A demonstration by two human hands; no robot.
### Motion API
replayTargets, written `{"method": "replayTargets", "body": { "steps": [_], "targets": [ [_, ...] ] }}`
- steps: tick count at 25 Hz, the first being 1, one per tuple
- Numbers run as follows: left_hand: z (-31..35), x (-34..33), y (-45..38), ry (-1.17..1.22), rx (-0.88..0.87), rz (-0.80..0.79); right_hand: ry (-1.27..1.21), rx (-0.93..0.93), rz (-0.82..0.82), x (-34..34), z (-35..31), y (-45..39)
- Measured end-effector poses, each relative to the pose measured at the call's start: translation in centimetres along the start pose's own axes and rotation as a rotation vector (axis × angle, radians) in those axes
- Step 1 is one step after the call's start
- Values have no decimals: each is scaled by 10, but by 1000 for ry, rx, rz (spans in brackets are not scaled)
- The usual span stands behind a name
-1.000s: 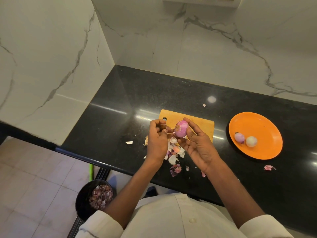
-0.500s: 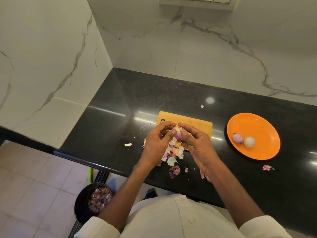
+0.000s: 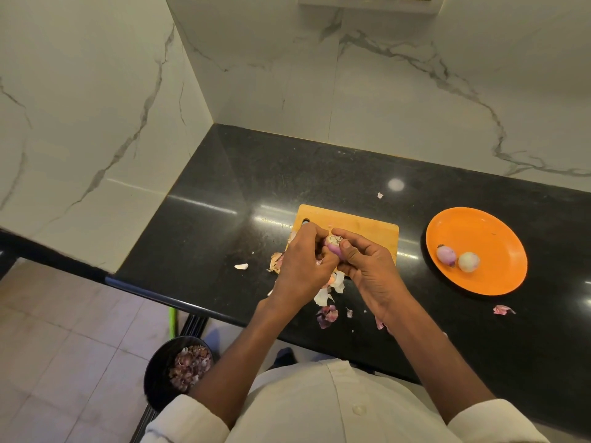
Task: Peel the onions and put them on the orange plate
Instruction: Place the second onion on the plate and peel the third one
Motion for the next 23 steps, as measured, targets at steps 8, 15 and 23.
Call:
{"method": "replayTargets", "body": {
  "steps": [8, 15, 23],
  "targets": [
    [9, 3, 5, 147, 194, 72, 107, 91, 17, 2, 4, -3],
    [5, 6, 8, 239, 322, 128, 19, 15, 44, -3, 4, 2],
    [-2, 14, 2, 441, 355, 75, -187, -76, 43, -6, -6, 8]
  ]
}}
Point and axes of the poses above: each hand's wrist, its own y-axis away from the middle knuckle, its own x-axis out of the back of the hand, z = x × y, the point moved 4 cm from there along -y, towards the middle knuckle, and after that the axes turned 15 degrees about z, right-handed, at the moved point
